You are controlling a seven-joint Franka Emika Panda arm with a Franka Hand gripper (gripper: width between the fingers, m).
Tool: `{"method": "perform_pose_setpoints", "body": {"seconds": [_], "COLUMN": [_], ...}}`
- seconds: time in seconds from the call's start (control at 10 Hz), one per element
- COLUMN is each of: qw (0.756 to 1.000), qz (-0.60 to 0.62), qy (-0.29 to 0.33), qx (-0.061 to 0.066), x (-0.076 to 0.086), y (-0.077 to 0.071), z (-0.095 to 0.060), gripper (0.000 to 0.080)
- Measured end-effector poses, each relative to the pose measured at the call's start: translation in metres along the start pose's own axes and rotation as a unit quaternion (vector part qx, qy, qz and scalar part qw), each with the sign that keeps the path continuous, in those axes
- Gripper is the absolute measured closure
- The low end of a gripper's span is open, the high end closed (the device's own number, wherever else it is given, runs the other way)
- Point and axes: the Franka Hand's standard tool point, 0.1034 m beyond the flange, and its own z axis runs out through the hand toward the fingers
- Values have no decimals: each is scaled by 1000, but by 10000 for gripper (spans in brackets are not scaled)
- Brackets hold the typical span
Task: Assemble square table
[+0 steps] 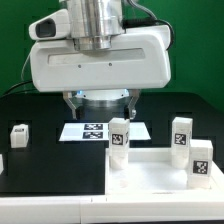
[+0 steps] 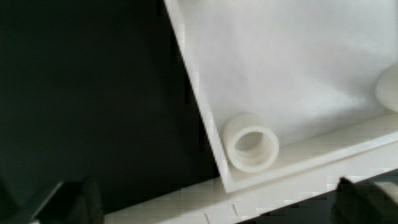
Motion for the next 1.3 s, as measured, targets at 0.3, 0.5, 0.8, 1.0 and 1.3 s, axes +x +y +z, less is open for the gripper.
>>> {"method": "perform_pose_setpoints", "body": {"seconds": [0.3,0.5,0.8,1.0,1.3], "qw": [998,995,995,986,971], "qz": [-22,-83,-75,-114,-103], "qy": [-44,-47,-60,-110,-208], "qx": [-34,-36,-35,-50,-56], "x": [-25,-28,-33,-54,-68], "y": [47,52,55,92,105], "z": [11,15,18,24,20], "gripper": [151,151,151,151,151]}}
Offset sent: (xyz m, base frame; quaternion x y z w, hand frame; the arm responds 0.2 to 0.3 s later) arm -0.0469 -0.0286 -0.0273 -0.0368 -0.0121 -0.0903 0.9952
